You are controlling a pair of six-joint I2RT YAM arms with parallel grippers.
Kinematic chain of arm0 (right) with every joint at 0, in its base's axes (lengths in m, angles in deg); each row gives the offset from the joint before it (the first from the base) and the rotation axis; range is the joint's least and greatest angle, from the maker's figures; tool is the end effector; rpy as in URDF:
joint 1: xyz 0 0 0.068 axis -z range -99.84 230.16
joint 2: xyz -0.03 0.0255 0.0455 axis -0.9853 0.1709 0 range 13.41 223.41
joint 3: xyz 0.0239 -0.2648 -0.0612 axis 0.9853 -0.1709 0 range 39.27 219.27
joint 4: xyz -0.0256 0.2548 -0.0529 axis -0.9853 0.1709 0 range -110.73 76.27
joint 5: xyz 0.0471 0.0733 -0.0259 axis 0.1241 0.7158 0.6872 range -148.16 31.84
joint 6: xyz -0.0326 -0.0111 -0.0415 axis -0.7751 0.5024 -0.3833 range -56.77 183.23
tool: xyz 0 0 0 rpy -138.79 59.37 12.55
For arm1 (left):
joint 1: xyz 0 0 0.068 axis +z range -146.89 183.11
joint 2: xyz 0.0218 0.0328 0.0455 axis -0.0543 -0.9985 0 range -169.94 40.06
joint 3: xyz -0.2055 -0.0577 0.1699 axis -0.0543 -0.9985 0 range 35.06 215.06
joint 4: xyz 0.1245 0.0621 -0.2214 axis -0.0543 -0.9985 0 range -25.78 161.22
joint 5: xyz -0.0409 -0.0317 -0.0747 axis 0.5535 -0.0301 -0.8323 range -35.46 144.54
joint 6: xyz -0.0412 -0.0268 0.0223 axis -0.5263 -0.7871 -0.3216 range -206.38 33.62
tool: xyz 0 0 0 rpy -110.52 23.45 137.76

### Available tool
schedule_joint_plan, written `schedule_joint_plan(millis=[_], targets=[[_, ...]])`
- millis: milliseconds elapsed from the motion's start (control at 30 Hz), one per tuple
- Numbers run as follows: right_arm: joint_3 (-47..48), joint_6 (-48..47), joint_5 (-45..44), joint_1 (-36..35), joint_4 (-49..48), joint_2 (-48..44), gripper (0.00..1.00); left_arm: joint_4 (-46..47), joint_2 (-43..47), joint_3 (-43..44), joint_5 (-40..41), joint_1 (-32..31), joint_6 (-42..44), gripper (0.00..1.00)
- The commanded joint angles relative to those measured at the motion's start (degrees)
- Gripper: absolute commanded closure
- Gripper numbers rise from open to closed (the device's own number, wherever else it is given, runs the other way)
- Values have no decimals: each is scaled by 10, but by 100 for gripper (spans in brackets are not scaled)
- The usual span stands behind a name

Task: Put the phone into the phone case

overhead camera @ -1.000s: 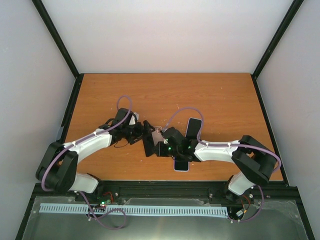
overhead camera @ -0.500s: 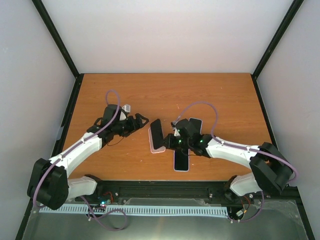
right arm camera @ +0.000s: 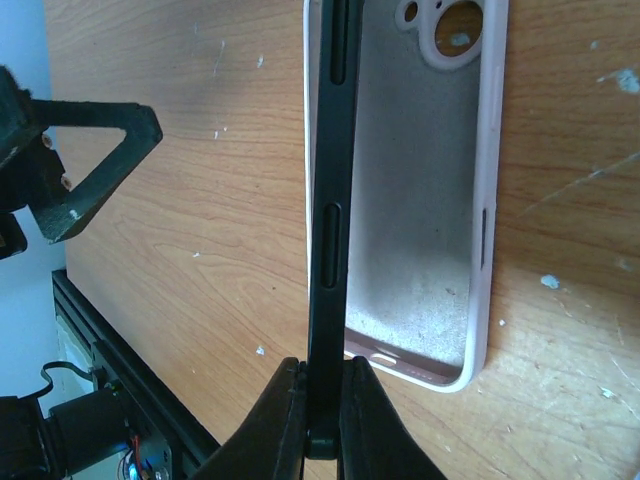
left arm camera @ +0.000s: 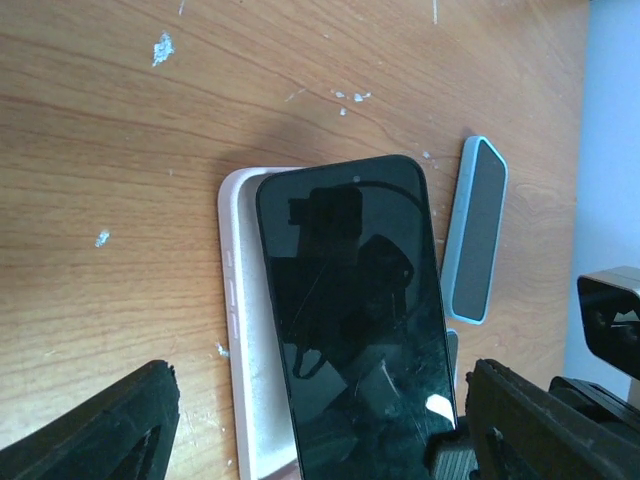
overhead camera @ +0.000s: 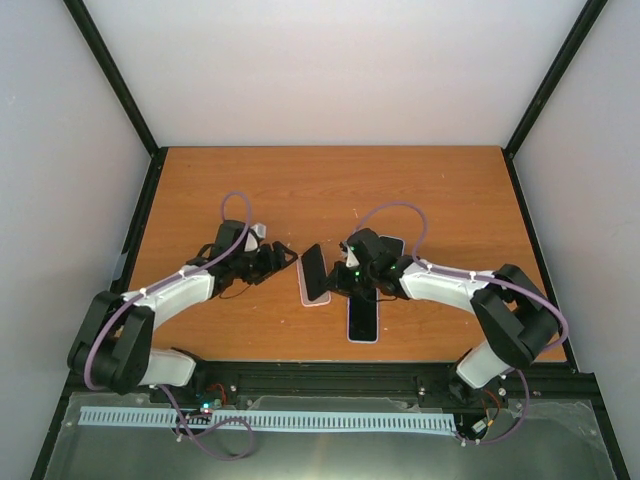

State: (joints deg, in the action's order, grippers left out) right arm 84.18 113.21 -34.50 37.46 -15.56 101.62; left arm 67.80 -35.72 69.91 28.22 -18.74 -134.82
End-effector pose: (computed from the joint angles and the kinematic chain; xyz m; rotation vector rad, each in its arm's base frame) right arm 0.2122 0.2152 0.1732 -0.0428 2.7122 1.1326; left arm 0.2311 -0.1096 0.1802 -0.3389 2.5143 -1.0947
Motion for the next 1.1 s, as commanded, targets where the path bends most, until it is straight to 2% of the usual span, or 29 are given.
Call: schedule_joint_plan(millis=[0,367,767,1067], targets=[[22,2,35,5,-31,22,97,42,-35,2,-14,2,14,22],[12,0,53,5,-65,76,97,84,-119,10,-46,2,25,28],[-11,-5,66,5,-108,119,97,115,-161,9,-56,1,27,47],[-8,-23,57,5,-101,136,97,139,-173,4,-67,1,40,54]])
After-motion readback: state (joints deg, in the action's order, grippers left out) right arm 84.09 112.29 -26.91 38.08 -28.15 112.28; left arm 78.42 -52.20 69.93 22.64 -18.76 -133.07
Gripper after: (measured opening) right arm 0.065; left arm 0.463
